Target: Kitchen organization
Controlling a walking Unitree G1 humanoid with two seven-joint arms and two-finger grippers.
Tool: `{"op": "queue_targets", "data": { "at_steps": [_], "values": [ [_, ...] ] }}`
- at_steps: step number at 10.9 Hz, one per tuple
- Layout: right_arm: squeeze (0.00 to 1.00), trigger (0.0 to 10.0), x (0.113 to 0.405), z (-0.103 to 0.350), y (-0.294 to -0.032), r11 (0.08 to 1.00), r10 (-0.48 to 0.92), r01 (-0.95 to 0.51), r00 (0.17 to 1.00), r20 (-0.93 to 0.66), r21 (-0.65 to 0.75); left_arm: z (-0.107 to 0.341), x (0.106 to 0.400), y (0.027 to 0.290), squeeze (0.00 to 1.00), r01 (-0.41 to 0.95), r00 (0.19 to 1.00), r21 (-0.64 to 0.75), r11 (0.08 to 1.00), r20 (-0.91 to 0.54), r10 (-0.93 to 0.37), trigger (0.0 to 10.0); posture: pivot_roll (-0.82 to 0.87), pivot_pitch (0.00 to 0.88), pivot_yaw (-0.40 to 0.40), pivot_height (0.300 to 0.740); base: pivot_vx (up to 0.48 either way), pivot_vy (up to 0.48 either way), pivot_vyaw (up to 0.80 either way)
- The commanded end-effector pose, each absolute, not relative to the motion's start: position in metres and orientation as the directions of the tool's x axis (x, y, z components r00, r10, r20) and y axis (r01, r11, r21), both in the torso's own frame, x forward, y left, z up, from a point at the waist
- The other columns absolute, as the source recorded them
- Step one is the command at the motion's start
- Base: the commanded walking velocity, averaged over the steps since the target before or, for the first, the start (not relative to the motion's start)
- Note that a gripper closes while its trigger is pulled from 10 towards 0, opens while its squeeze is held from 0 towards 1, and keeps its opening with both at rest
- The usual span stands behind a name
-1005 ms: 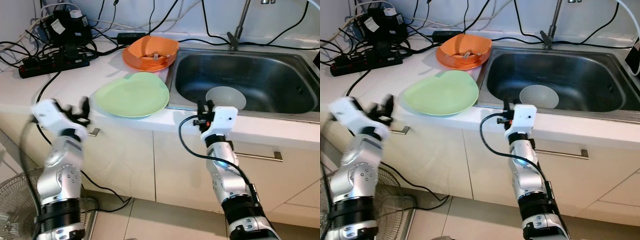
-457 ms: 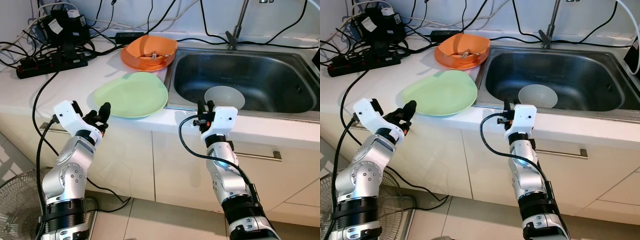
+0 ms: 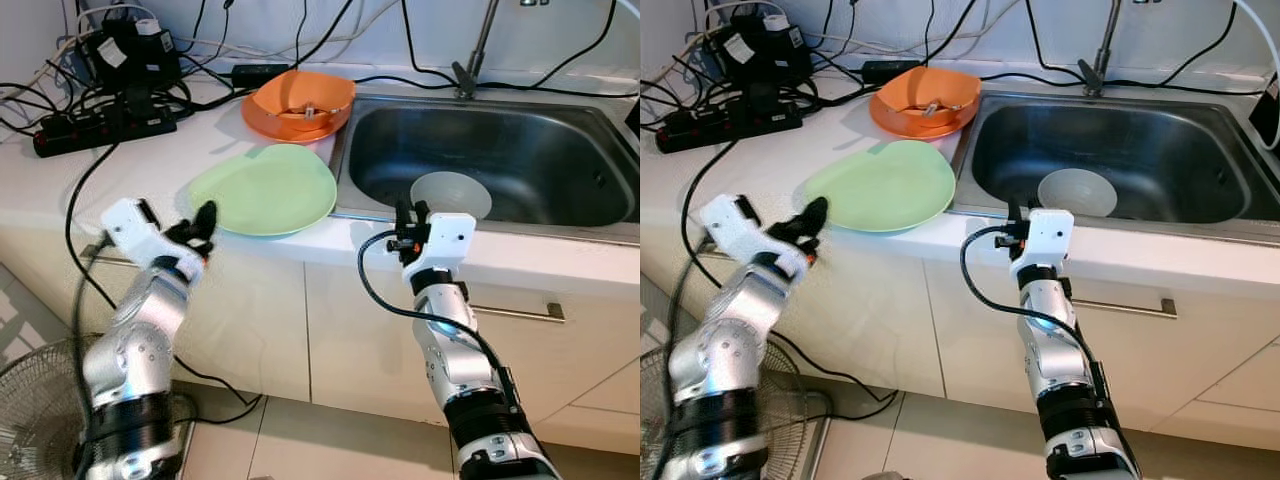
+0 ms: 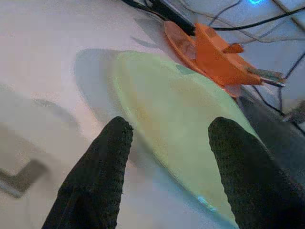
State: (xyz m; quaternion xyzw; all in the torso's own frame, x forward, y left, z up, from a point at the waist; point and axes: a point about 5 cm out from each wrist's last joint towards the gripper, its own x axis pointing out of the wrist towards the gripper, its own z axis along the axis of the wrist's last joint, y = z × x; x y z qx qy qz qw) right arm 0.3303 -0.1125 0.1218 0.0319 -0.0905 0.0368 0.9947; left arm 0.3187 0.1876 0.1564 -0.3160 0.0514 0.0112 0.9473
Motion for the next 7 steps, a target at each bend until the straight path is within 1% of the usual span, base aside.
{"op": "queue_targets", "data": {
  "at_steps": [1, 4, 5, 7],
  "values": [
    [0.00, 10.0, 0.332, 0.128, -0.113, 0.996, 0.066, -0.079, 0.977, 0.201, 0.053, 0.159, 0.322, 0.185, 0.00, -0.057, 0.993, -0.608, 0.792, -0.115, -0.017, 10.0, 0.09, 0.000, 0.062, 0.740, 0.000, 0.000, 0.00],
    [0.00, 10.0, 0.332, 0.128, -0.115, 0.996, 0.064, -0.075, 0.977, 0.201, 0.048, 0.159, 0.330, 0.178, 0.00, -0.061, 0.990, -0.627, 0.777, -0.137, -0.033, 10.0, 0.09, 0.000, 0.060, 0.740, 0.000, 0.000, 0.00],
    [0.00, 10.0, 0.332, 0.128, -0.115, 0.996, 0.063, -0.074, 0.977, 0.202, 0.048, 0.158, 0.329, 0.180, 0.00, -0.075, 0.990, -0.623, 0.778, -0.143, -0.020, 10.0, 0.08, 0.000, 0.061, 0.740, 0.000, 0.000, 0.00],
    [0.00, 10.0, 0.331, 0.127, -0.117, 0.997, 0.058, -0.068, 0.979, 0.197, 0.048, 0.153, 0.322, 0.195, 0.00, -0.135, 0.985, -0.609, 0.781, -0.165, 0.042, 10.0, 0.10, 0.000, 0.053, 0.740, 0.000, 0.000, 0.00]
  ]
}}
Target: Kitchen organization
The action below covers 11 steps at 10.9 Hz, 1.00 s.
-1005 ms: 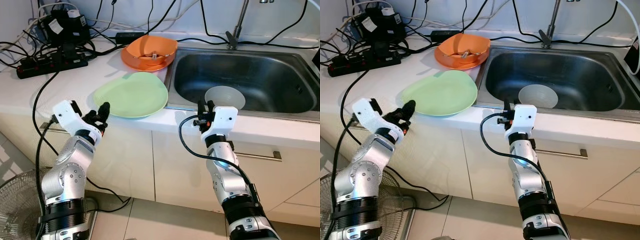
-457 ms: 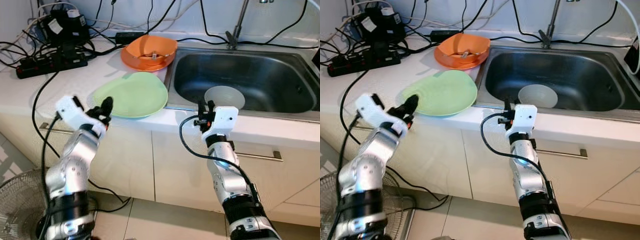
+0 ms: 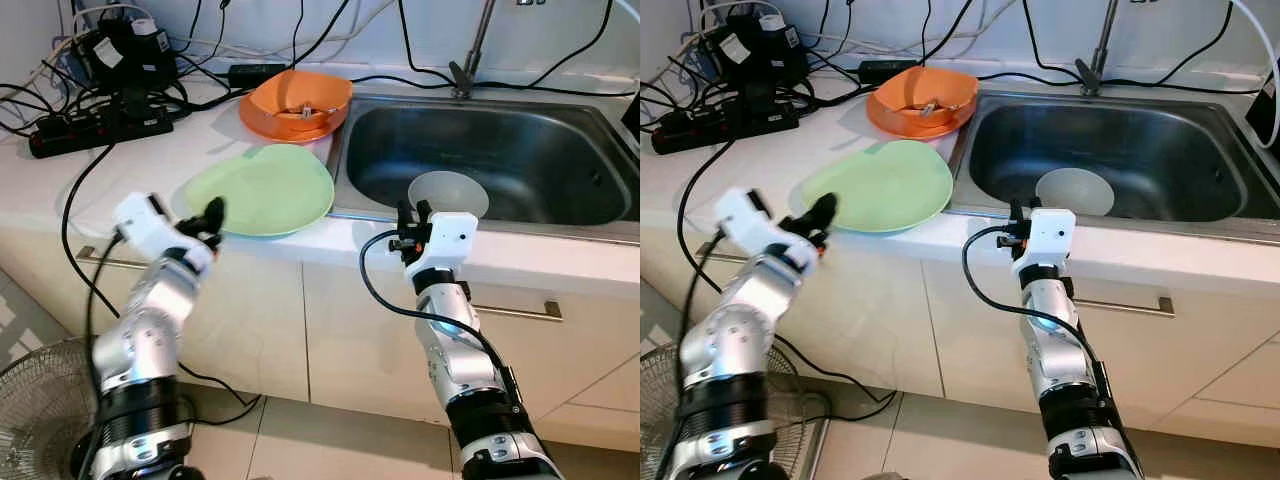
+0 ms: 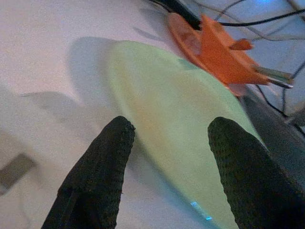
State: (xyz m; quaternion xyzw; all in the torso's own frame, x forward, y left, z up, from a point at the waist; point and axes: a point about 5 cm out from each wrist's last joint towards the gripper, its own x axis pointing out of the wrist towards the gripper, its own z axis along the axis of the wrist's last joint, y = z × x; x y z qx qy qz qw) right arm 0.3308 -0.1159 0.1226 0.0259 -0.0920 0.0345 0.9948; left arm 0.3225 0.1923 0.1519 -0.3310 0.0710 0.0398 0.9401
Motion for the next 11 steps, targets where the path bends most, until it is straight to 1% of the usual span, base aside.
{"op": "queue_targets", "data": {
  "at_steps": [1, 3, 8, 11],
  "values": [
    [0.00, 10.0, 0.331, 0.127, -0.117, 0.996, 0.060, -0.070, 0.979, 0.196, 0.046, 0.152, 0.318, 0.198, 0.00, -0.148, 0.984, -0.602, 0.784, -0.170, 0.055, 10.0, 0.10, 0.000, 0.051, 0.740, 0.000, 0.000, 0.00],
    [0.00, 10.0, 0.332, 0.128, -0.114, 0.996, 0.068, -0.079, 0.979, 0.195, 0.046, 0.150, 0.317, 0.198, 0.00, -0.160, 0.981, -0.607, 0.779, -0.183, 0.059, 10.0, 0.11, 0.000, 0.047, 0.740, 0.000, 0.000, 0.00],
    [0.00, 10.0, 0.331, 0.128, -0.117, 0.997, 0.055, -0.065, 0.979, 0.196, 0.047, 0.154, 0.333, 0.179, 0.00, -0.089, 0.983, -0.618, 0.781, -0.180, -0.030, 10.0, 0.08, 0.000, 0.059, 0.740, 0.000, 0.000, 0.00],
    [0.00, 10.0, 0.331, 0.128, -0.117, 0.997, 0.054, -0.064, 0.979, 0.197, 0.048, 0.150, 0.334, 0.175, 0.00, -0.099, 0.977, -0.623, 0.776, -0.208, -0.043, 10.0, 0.08, 0.000, 0.064, 0.740, 0.000, 0.000, 0.00]
  ]
}}
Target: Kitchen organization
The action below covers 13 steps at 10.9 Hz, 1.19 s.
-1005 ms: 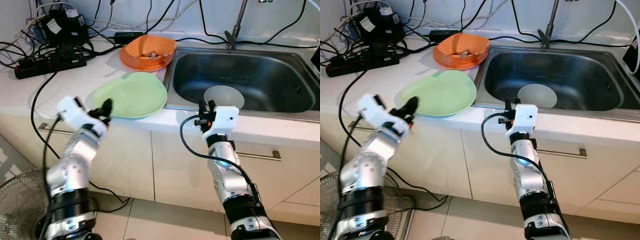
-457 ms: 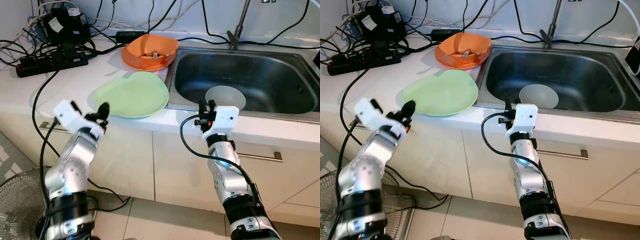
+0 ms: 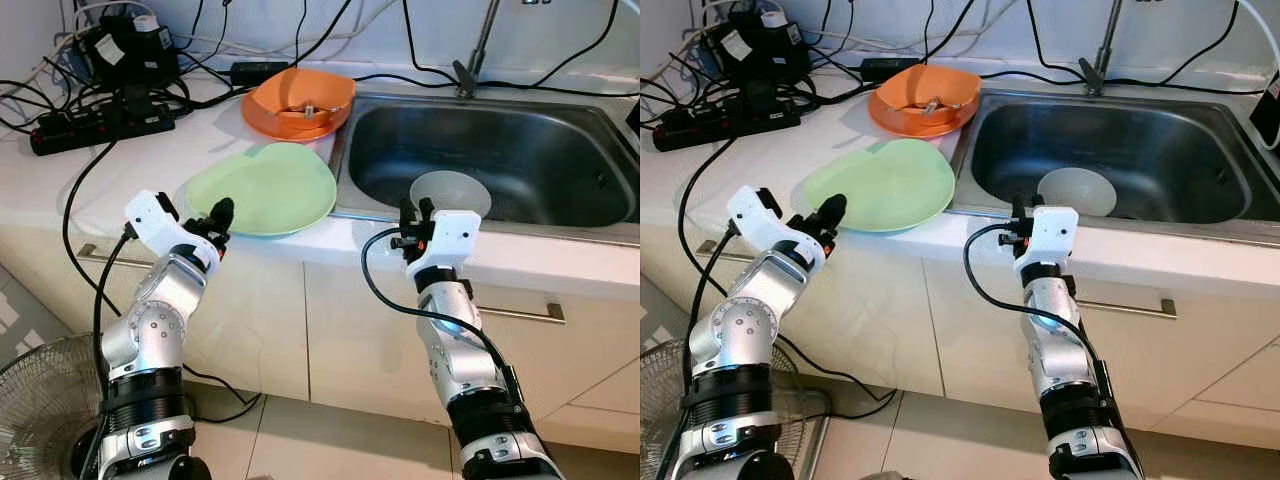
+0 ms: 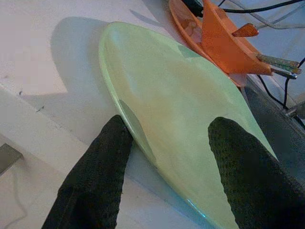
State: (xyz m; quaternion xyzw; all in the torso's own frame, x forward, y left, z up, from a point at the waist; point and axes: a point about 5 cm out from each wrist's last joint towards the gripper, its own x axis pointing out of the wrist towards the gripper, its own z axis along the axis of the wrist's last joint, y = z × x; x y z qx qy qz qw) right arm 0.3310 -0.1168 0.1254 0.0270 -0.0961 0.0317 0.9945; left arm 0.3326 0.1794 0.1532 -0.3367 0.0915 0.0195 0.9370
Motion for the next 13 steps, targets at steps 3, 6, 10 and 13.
{"op": "queue_targets", "data": {
  "at_steps": [3, 6, 10, 13],
  "values": [
    [0.00, 10.0, 0.331, 0.127, -0.116, 0.996, 0.063, -0.073, 0.979, 0.193, 0.047, 0.141, 0.333, 0.171, 0.00, -0.127, 0.966, -0.635, 0.762, -0.255, -0.052, 10.0, 0.08, 0.000, 0.061, 0.740, 0.000, 0.000, 0.00],
    [0.00, 10.0, 0.331, 0.128, -0.115, 0.996, 0.064, -0.075, 0.979, 0.193, 0.045, 0.135, 0.340, 0.153, 0.00, -0.122, 0.954, -0.683, 0.720, -0.282, -0.105, 10.0, 0.06, 0.000, 0.064, 0.740, 0.000, 0.000, 0.00],
    [0.00, 10.0, 0.332, 0.128, -0.115, 0.996, 0.065, -0.076, 0.979, 0.193, 0.045, 0.128, 0.341, 0.127, 0.00, -0.139, 0.925, -0.757, 0.638, -0.328, -0.189, 10.0, 0.07, 0.000, 0.062, 0.740, 0.000, 0.000, 0.00],
    [0.00, 10.0, 0.331, 0.126, -0.111, 0.995, 0.074, -0.084, 0.980, 0.186, 0.050, 0.125, 0.336, 0.104, 0.00, -0.099, 0.891, -0.787, 0.609, -0.342, -0.298, 10.0, 0.08, 0.000, 0.060, 0.740, 0.000, 0.000, 0.00]
  ]
}}
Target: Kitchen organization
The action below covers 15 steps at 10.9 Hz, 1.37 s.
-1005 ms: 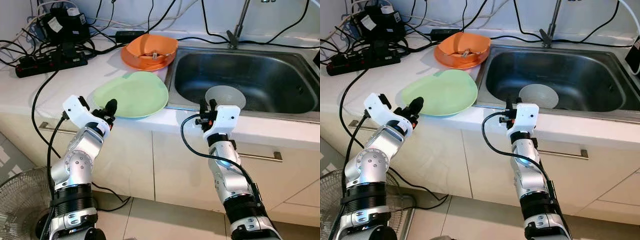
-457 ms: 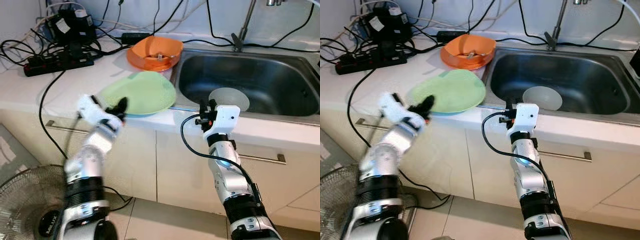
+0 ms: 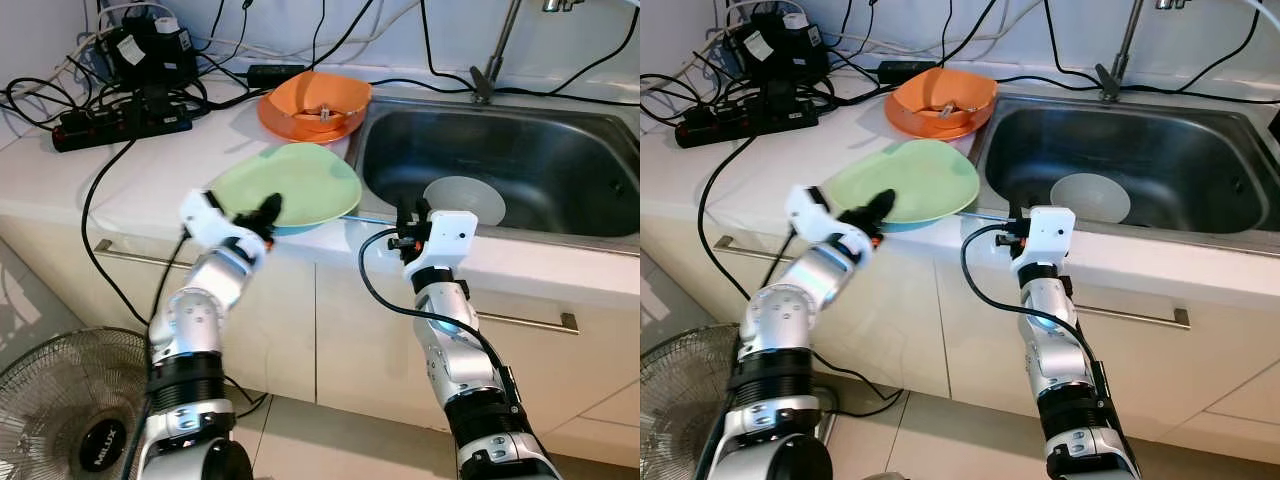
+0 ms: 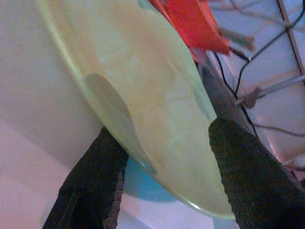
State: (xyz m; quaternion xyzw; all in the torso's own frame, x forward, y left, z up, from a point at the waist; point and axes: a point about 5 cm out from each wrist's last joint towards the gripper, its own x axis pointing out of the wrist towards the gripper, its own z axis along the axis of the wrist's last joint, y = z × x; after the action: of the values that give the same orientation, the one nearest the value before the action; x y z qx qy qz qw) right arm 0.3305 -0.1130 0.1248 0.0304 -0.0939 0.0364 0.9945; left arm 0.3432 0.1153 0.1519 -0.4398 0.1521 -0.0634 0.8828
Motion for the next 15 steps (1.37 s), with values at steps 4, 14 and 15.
{"op": "queue_targets", "data": {
  "at_steps": [4, 14, 15],
  "values": [
    [0.00, 10.0, 0.331, 0.127, -0.114, 0.996, 0.060, -0.071, 0.980, 0.187, 0.050, 0.133, 0.343, 0.089, 0.00, -0.077, 0.903, -0.764, 0.641, -0.326, -0.279, 0.0, 0.06, 0.000, 0.065, 0.740, 0.000, 0.000, 0.00],
    [0.00, 10.0, 0.332, 0.125, -0.112, 0.996, 0.067, -0.077, 0.982, 0.176, 0.051, 0.124, 0.345, 0.116, 0.00, -0.273, 0.923, -0.756, 0.596, -0.380, -0.060, 0.0, 0.08, 0.000, 0.060, 0.740, 0.000, 0.000, 0.00],
    [0.00, 10.0, 0.332, 0.125, -0.111, 0.996, 0.071, -0.081, 0.982, 0.173, 0.050, 0.123, 0.344, 0.118, 0.00, -0.285, 0.921, -0.756, 0.590, -0.386, -0.050, 0.0, 0.08, 0.000, 0.058, 0.740, 0.000, 0.000, 0.00]
  ]
}}
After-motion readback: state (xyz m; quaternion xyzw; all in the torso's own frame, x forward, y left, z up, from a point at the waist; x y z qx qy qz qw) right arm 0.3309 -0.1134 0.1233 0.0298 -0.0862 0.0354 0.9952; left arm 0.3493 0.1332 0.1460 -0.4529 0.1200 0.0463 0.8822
